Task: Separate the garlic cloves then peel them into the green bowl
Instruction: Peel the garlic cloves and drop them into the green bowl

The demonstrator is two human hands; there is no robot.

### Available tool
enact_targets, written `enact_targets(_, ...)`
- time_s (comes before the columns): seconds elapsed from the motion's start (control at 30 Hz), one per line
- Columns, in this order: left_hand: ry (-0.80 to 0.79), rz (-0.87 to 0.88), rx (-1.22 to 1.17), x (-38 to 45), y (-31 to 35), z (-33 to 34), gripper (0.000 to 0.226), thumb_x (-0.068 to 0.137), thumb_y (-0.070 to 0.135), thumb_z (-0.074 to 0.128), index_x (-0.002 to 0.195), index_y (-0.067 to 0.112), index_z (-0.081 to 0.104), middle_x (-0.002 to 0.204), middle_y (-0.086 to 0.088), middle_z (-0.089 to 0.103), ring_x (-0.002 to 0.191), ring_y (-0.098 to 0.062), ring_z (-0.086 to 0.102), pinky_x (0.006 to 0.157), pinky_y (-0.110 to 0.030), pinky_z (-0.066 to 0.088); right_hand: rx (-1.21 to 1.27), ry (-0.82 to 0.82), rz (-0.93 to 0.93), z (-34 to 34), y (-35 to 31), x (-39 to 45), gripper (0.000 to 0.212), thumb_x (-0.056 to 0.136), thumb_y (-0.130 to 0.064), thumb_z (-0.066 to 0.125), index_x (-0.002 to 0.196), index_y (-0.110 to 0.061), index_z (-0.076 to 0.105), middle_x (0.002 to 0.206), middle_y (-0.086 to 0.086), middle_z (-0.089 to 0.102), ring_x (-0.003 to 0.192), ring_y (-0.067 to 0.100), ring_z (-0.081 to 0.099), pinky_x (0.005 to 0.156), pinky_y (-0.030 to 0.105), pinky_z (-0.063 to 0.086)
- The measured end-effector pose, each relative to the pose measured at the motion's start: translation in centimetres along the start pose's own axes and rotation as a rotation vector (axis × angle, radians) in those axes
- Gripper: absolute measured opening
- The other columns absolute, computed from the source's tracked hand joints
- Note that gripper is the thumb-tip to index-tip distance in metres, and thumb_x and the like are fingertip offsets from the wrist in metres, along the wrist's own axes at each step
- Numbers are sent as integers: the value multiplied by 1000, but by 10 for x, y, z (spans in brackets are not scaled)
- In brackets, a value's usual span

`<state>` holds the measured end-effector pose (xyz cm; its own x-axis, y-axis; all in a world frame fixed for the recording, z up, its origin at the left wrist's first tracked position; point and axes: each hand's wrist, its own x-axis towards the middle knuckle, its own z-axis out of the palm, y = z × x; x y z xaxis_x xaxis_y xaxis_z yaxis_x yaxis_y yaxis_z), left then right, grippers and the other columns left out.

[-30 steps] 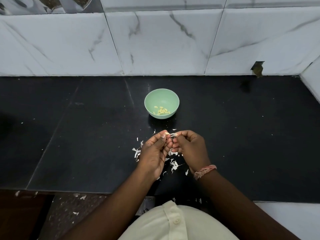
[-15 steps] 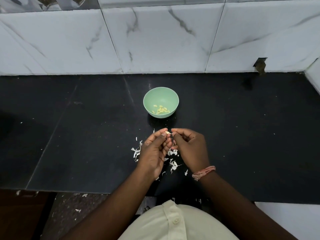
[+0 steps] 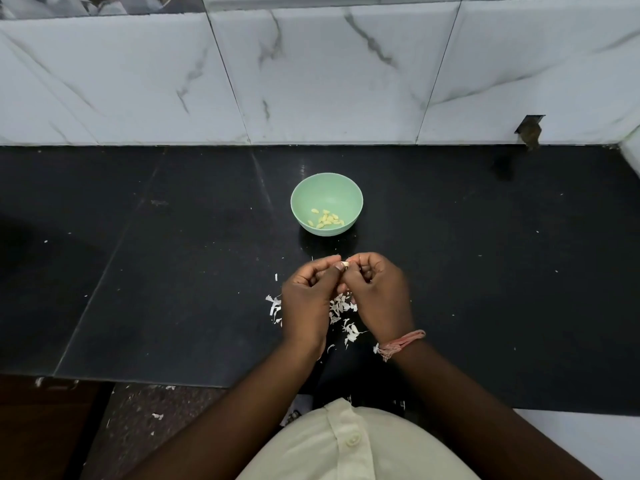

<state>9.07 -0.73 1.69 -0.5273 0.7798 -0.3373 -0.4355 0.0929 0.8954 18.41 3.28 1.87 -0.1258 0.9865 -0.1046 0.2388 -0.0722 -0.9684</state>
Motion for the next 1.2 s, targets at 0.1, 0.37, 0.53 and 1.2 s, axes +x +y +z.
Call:
enact_targets(0.1,45,147,176,-1,3,-1,13,89,4,73,101,7,78,87,-8,78,79,-15,73,74,-25,59,-92,42,-47,6,2,4,5,90,-11,68,87,-13,70,67,-2,71,56,2,62,56,18,47)
enact_targets(0.37,-51,190,330,7,9,-5,14,98,12,65,106,12,77,92,0,78,90,-17,74,78,-25,59,55,-1,29,4,-2,4,8,92,-7,64,87,-9,70,68,7,72,51,17,64,55,35,54)
enact_targets(0.53,-159,141,326,12,8,-4,19,97,8,65,113,9,75,100,-4,78,98,-20,74,87,-29,59,115,5,55,-3,-6,5,8,93,-6,66,86,-6,70,68,12,72,52,15,61,52,30,52)
enact_targets(1.2,-119,-372,-280,16,8,-13,18,101,15,59,109,5,72,95,-10,74,84,-16,70,82,-29,61,-158,5,14,-10,17,11,36,85,6,58,98,-23,76,95,-8,71,81,3,65,73,25,51)
